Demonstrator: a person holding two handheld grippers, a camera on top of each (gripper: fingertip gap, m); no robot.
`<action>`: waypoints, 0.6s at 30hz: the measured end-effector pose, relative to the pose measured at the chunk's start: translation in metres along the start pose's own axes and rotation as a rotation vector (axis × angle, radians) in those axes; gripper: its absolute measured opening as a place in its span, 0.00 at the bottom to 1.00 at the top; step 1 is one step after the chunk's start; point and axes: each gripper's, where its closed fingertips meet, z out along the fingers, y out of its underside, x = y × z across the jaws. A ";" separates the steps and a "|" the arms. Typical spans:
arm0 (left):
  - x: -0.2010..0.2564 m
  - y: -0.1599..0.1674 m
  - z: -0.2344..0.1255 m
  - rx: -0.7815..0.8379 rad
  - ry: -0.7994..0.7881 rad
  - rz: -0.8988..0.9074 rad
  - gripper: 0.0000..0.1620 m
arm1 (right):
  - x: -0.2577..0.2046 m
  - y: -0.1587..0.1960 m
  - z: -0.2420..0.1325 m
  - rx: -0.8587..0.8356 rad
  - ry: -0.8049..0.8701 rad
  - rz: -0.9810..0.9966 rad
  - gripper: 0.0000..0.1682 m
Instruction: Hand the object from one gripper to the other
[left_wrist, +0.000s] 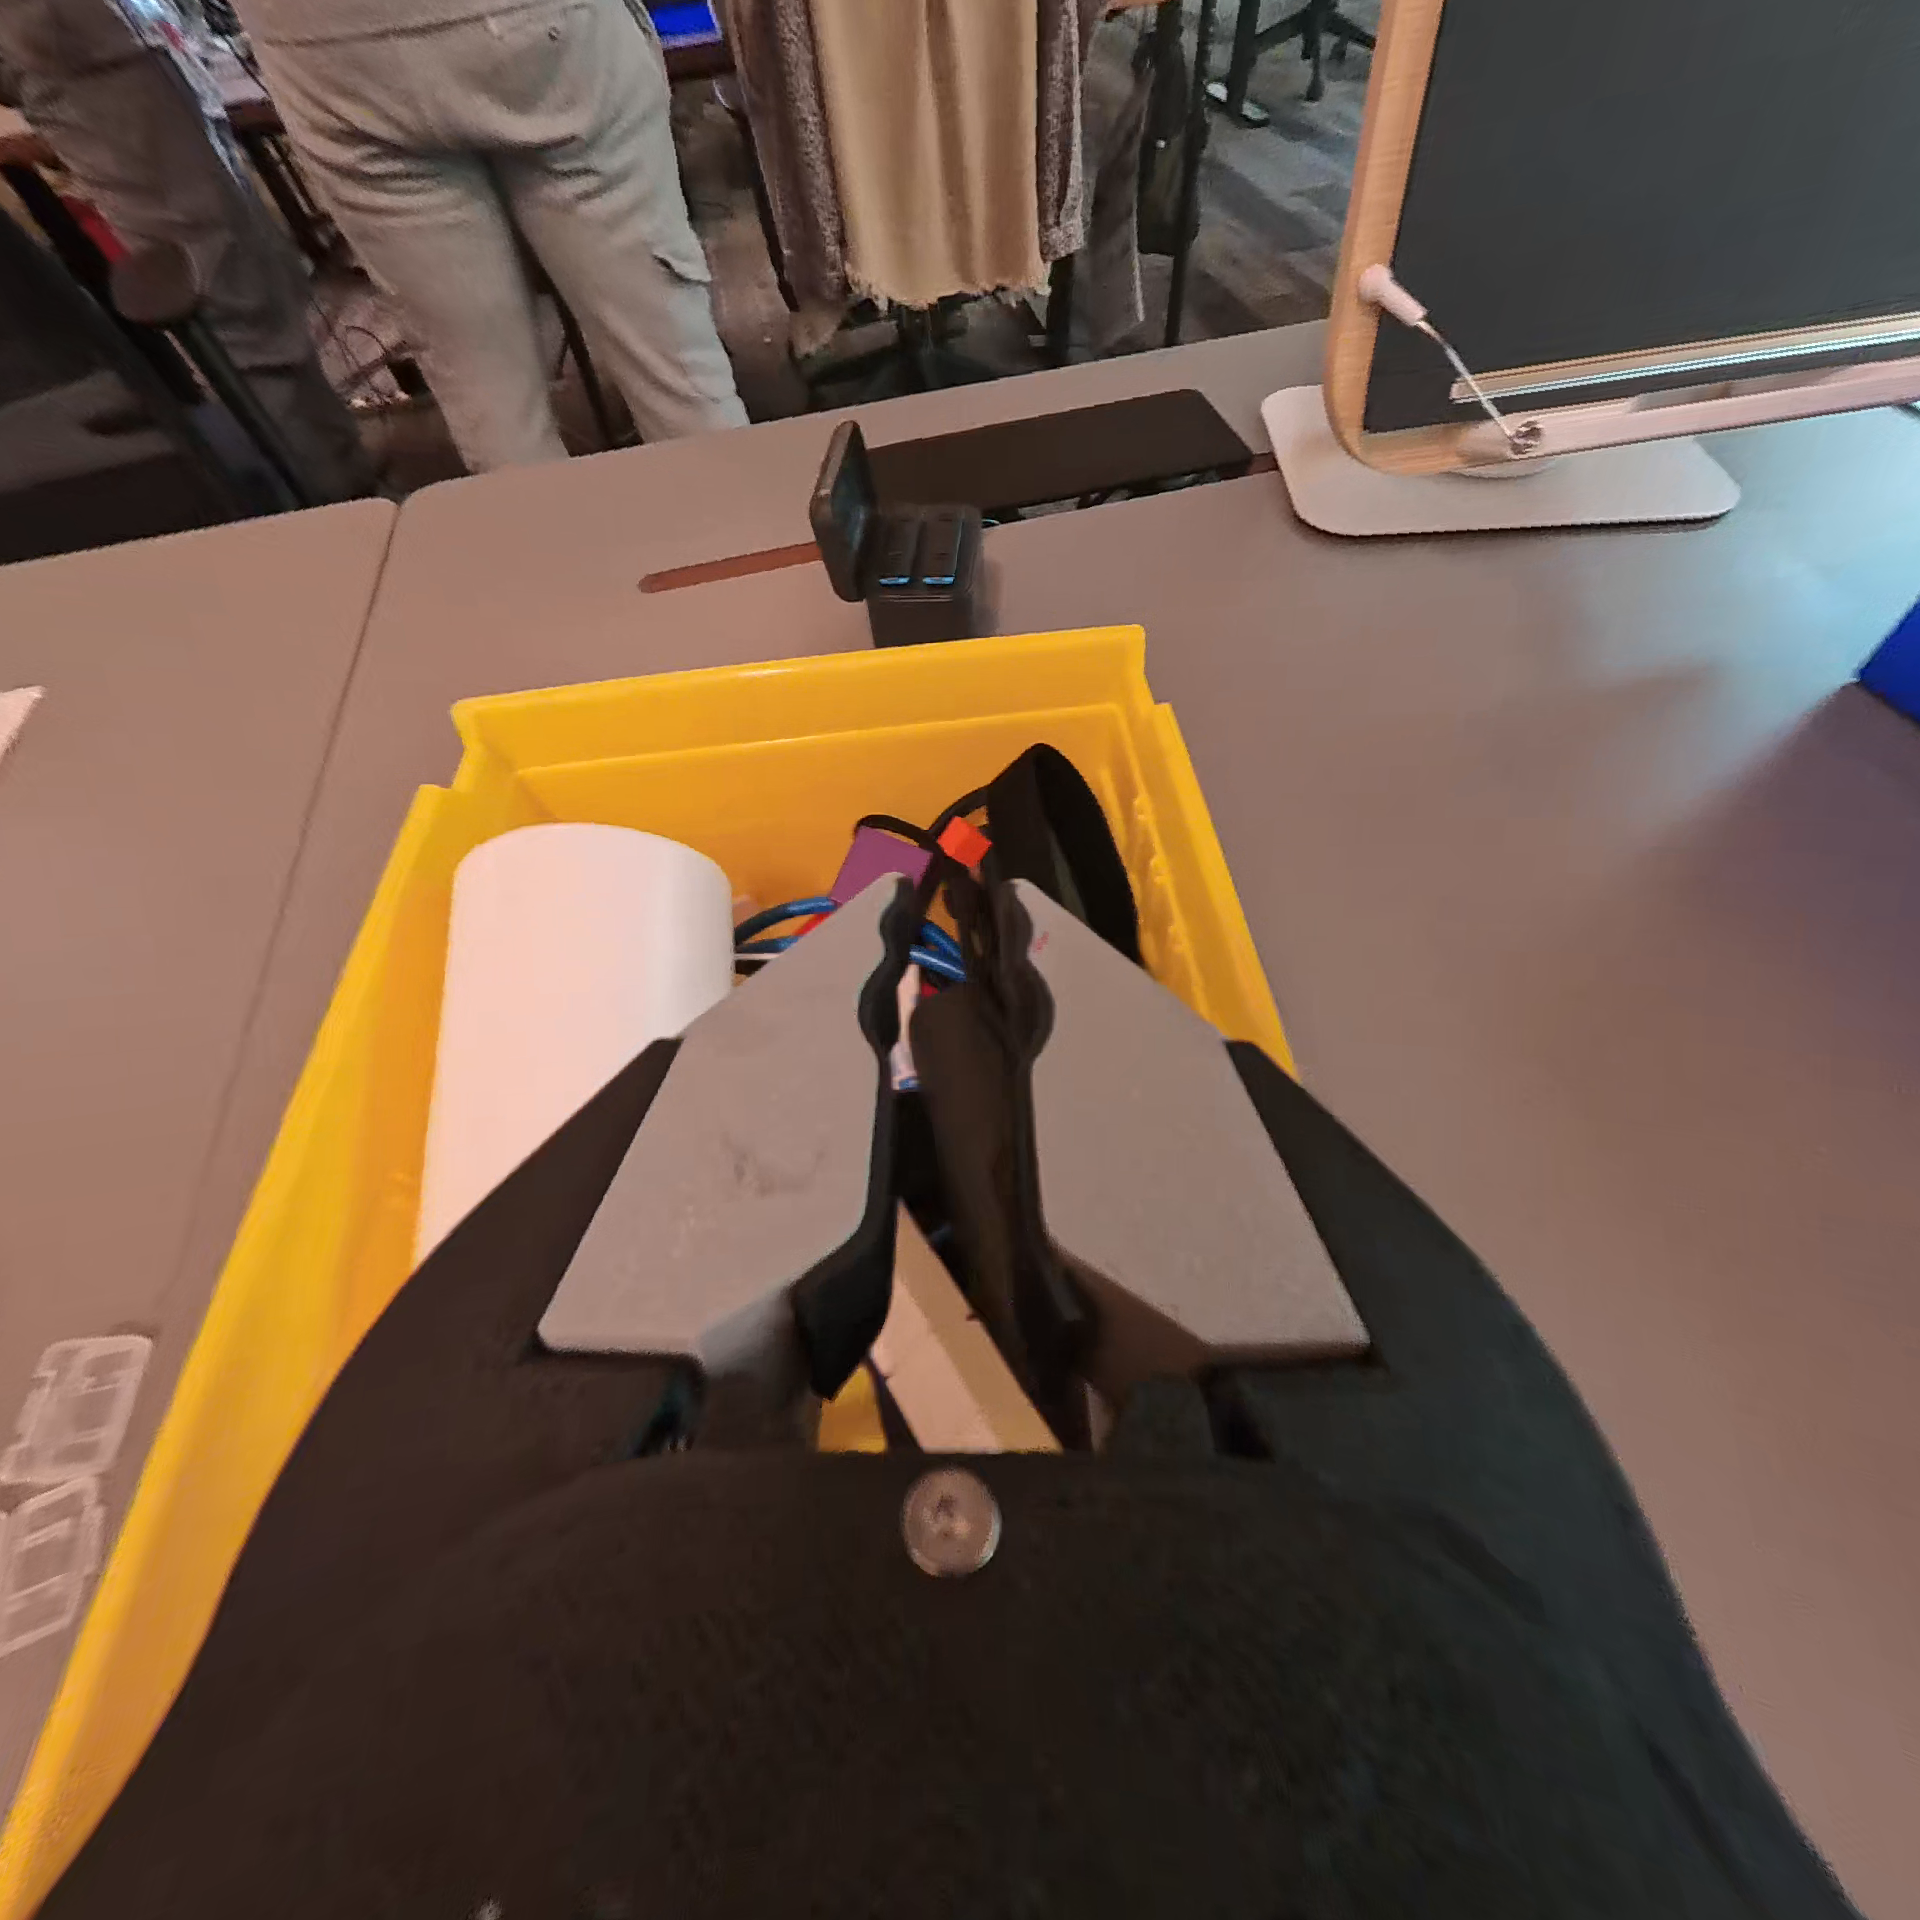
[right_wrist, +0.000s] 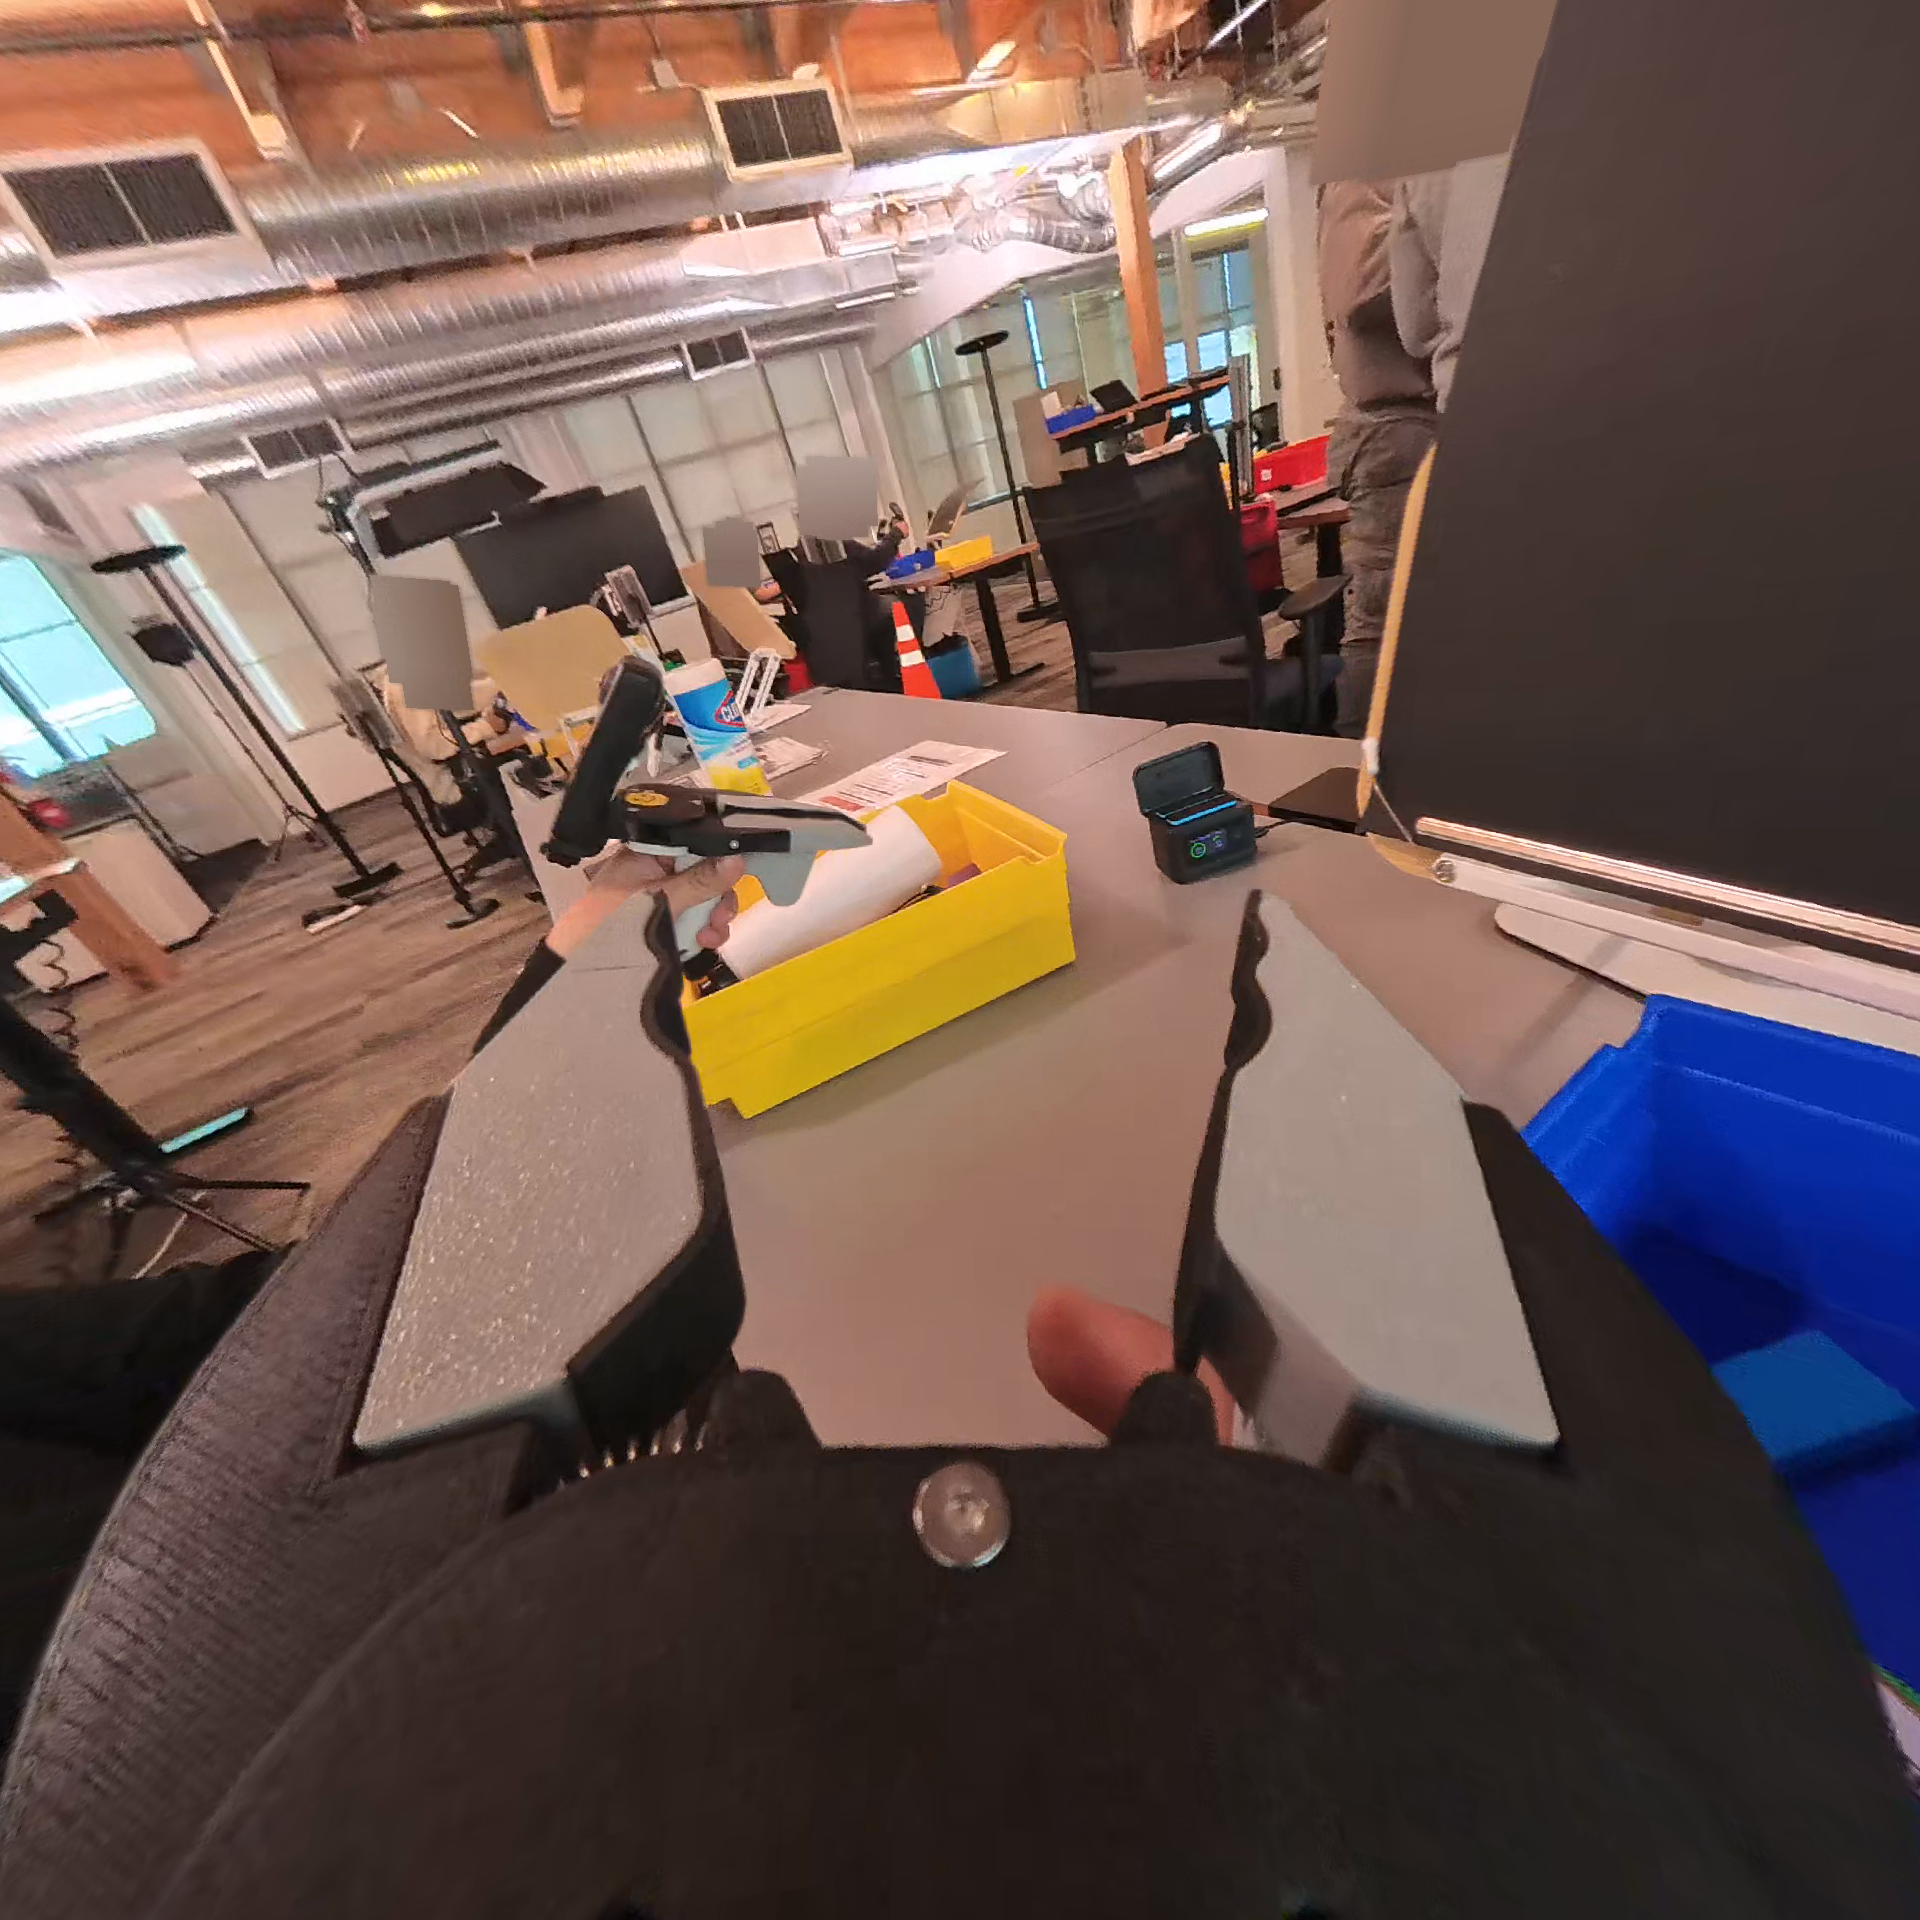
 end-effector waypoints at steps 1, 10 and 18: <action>0.005 0.001 0.001 -0.007 0.028 -0.015 0.14 | -0.003 0.001 0.002 -0.006 -0.007 -0.003 0.61; 0.003 -0.003 0.006 -0.033 0.107 -0.015 0.26 | 0.001 0.002 -0.002 -0.019 0.030 -0.028 0.58; -0.014 0.015 0.065 -0.390 0.203 0.236 0.29 | 0.005 -0.001 -0.008 -0.008 0.033 -0.015 0.57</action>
